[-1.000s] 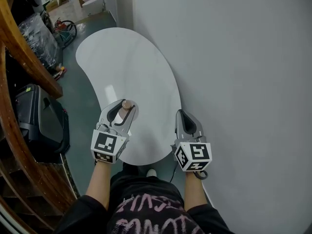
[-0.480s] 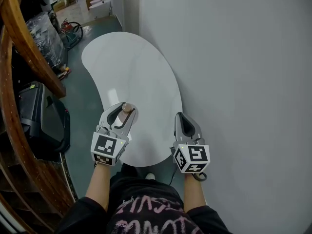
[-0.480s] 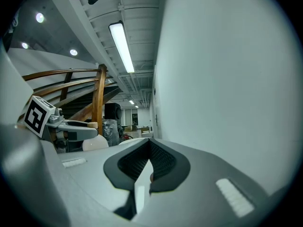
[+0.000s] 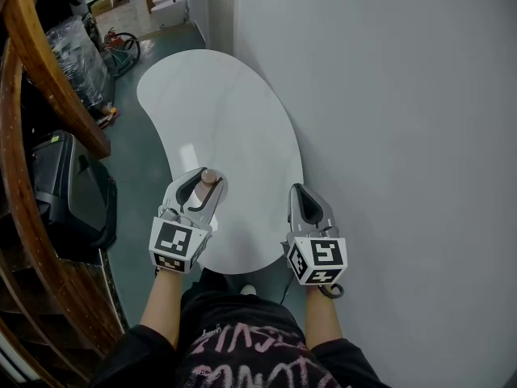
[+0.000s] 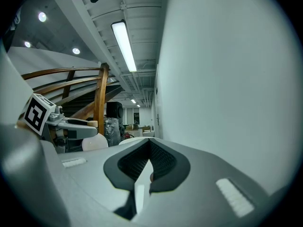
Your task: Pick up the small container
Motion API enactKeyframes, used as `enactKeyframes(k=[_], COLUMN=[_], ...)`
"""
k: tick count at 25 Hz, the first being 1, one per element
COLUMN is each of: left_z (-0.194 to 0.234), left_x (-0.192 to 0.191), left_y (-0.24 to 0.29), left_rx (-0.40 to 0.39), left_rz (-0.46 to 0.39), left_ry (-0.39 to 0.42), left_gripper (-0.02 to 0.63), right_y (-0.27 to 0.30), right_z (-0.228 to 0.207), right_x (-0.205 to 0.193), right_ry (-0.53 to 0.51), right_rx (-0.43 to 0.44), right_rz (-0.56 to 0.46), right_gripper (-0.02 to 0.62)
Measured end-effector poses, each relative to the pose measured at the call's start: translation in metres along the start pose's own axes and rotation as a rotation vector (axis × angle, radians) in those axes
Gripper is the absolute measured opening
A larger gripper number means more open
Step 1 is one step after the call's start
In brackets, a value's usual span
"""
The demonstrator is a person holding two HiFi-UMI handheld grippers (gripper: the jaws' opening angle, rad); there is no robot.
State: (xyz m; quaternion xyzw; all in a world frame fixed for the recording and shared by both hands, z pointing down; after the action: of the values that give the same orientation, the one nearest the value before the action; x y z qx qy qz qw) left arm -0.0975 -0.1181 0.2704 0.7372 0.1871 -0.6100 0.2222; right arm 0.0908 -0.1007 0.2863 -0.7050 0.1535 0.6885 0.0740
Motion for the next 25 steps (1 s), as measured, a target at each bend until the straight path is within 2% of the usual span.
enactKeyframes(k=[25], left_z=[0.0023], left_x=[-0.0033], left_y=[-0.0093], left_rx=[0.027], left_rz=[0.009], left_ry=[-0.01], left_gripper=[0.143], right_y=[0.004], right_z=[0.0067], right_x=[-0.0051], right_ry=[0.0], right_rx=[0.031], right_rz=[0.0], right_gripper=[0.018])
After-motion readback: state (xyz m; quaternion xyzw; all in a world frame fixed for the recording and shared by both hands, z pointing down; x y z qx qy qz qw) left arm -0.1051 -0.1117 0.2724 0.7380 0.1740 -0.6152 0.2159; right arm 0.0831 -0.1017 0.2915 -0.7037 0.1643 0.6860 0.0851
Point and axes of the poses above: the fingertips, and each gripper's own axes: y forward along the fingers, z to its left, x out of its top, the point moved 2 cm from there along -y, backward along the fingers, and after that the axes turned 1 degree about -x, right-handed, at the moved point
